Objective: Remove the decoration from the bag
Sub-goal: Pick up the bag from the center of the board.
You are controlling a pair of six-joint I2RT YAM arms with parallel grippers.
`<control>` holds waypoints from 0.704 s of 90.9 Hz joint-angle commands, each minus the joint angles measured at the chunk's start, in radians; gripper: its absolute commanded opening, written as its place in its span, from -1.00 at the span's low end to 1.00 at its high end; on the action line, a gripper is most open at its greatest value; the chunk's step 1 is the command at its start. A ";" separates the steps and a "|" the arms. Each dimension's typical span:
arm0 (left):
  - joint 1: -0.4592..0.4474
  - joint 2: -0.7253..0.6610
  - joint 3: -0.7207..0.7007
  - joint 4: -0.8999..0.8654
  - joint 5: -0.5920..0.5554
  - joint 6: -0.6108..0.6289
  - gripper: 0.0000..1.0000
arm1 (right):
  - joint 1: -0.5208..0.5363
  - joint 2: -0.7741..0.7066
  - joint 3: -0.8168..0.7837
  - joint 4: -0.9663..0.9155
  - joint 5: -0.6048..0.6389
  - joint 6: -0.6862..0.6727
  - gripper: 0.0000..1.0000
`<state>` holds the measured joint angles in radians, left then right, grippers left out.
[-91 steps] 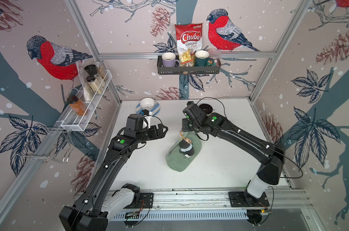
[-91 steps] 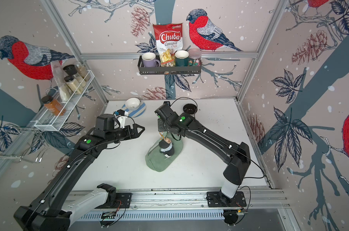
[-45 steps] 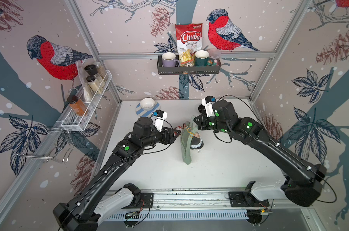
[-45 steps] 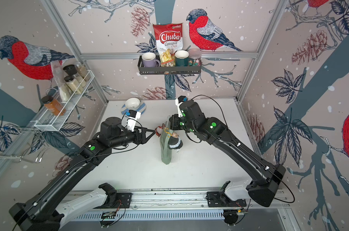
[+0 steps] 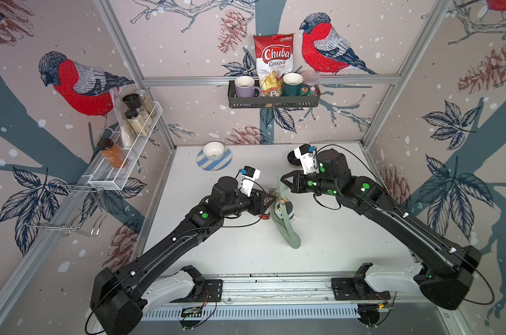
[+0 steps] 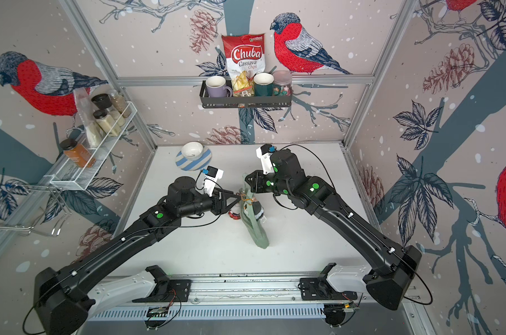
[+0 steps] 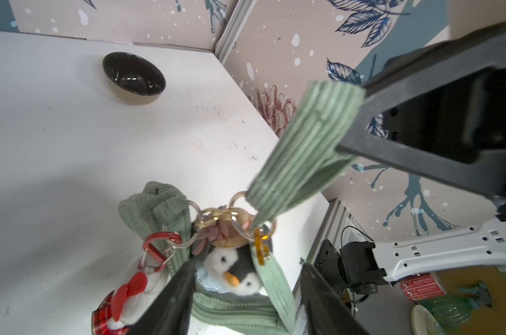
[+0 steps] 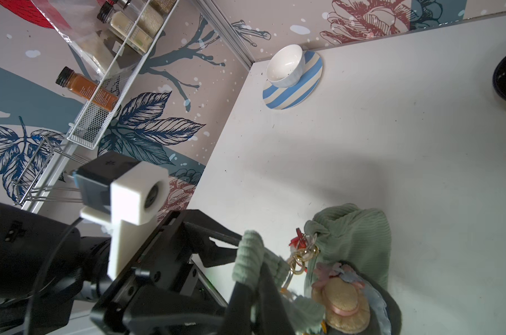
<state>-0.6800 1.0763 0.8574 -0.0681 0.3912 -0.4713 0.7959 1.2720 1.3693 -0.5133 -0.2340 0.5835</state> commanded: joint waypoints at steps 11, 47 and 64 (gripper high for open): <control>-0.010 0.037 0.000 0.118 -0.006 -0.005 0.19 | -0.003 -0.015 -0.017 0.089 -0.064 0.015 -0.85; -0.018 0.082 0.000 0.144 0.078 -0.032 -0.18 | -0.009 -0.014 -0.016 0.079 -0.062 0.004 -0.85; -0.017 0.038 -0.004 0.130 0.075 -0.019 -0.35 | -0.012 -0.014 -0.018 0.072 -0.067 0.004 -0.85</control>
<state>-0.6960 1.1378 0.8543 0.0250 0.4465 -0.4980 0.7845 1.2636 1.3468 -0.4732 -0.2874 0.5827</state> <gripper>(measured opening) 0.341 0.076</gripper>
